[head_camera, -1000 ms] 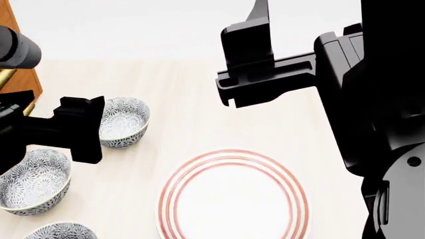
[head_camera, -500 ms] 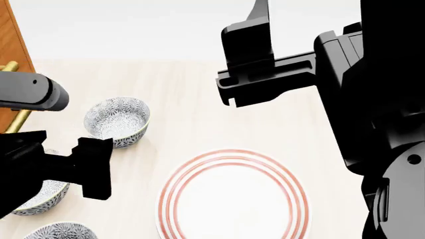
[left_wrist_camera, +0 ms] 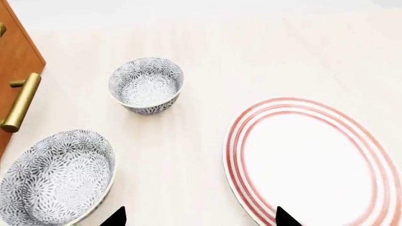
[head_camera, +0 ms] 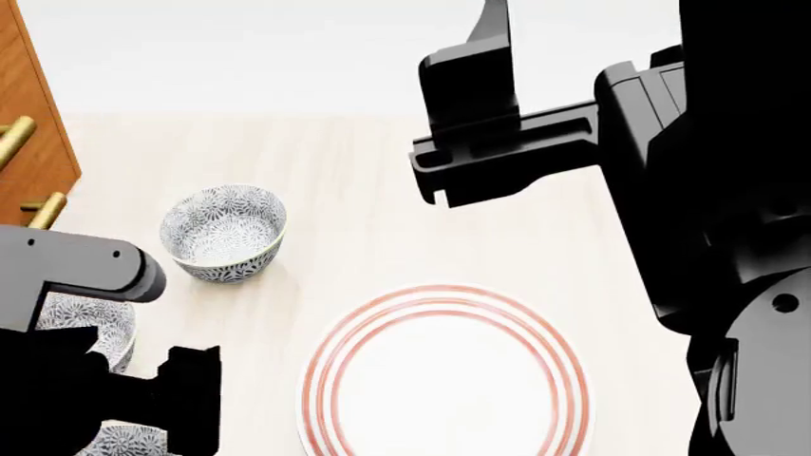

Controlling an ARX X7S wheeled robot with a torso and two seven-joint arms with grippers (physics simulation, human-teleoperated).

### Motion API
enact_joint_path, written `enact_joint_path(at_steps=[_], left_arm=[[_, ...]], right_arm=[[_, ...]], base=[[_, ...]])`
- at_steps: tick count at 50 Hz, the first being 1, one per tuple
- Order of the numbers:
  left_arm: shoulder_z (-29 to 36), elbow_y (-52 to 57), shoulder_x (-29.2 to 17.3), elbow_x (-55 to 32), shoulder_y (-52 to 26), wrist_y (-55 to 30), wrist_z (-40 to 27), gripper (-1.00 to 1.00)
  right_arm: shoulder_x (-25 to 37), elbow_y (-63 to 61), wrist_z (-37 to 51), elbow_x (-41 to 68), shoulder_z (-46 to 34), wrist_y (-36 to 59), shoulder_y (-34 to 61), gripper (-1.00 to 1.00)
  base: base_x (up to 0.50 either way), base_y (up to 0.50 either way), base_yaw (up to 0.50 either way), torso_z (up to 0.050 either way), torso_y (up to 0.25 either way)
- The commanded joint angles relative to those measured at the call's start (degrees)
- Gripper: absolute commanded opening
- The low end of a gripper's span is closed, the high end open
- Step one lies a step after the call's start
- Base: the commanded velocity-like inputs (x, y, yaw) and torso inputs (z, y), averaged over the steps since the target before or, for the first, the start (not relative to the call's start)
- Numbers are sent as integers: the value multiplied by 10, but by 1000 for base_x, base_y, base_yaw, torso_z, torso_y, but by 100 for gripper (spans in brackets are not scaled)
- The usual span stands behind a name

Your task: Put the bowl at the front on the plate.

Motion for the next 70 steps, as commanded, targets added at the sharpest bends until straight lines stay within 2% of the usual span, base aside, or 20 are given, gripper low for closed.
enact_joint_path(at_steps=[1, 30, 31, 37, 39, 40, 44, 47, 53, 54, 56, 60, 62, 64, 65, 70], left_arm=[[10, 6, -5, 32, 43, 0, 21, 100], [39, 18, -18, 56, 111, 2, 39, 100], [43, 14, -20, 33, 97, 2, 20, 100], [49, 12, -24, 25, 104, 4, 13, 100], [48, 16, -23, 60, 123, 5, 42, 100], [54, 9, -26, 27, 111, 5, 18, 100], [54, 12, -27, 67, 134, 8, 45, 100], [62, 6, -31, 30, 124, 8, 17, 100], [69, 6, -35, 53, 147, 8, 29, 100], [68, 7, -34, 83, 162, 11, 53, 100], [72, 6, -37, 51, 152, 10, 29, 100], [76, 8, -36, 79, 166, 11, 51, 100], [80, 6, -37, 56, 157, 10, 32, 100], [81, 6, -36, 92, 172, 14, 61, 100], [82, 2, -38, 59, 157, 13, 38, 100], [86, 3, -41, 56, 163, 13, 38, 100]], right_arm=[[3, 0, -1, 0, -5, -4, 0, 100], [14, -5, 5, 8, -15, -14, 4, 100], [14, -6, 4, 7, -14, -15, 3, 100], [15, -6, 2, 6, -16, -17, 3, 100], [15, -6, 2, 6, -17, -17, 3, 100], [15, -6, 3, 7, -18, -18, 2, 100], [17, -6, 6, 10, -20, -19, 6, 100], [17, -6, 4, 7, -21, -20, 5, 100], [19, -6, 1, 5, -21, -22, 3, 100], [19, -6, 1, 5, -22, -22, 3, 100], [20, -8, -1, 3, -21, -23, 3, 100], [21, -6, 1, 6, -24, -23, 7, 100], [21, -6, 1, 7, -25, -23, 10, 100], [21, -6, -1, 5, -25, -24, 10, 100], [23, -7, -1, 5, -24, -24, 9, 100], [23, -6, 0, 6, -27, -25, 14, 100]], base=[[0, 0, 0, 0, 0], [0, 0, 0, 0, 0], [0, 0, 0, 0, 0], [0, 0, 0, 0, 0], [0, 0, 0, 0, 0], [0, 0, 0, 0, 0], [0, 0, 0, 0, 0], [0, 0, 0, 0, 0], [0, 0, 0, 0, 0], [0, 0, 0, 0, 0], [0, 0, 0, 0, 0], [0, 0, 0, 0, 0], [0, 0, 0, 0, 0], [0, 0, 0, 0, 0], [0, 0, 0, 0, 0], [0, 0, 0, 0, 0]])
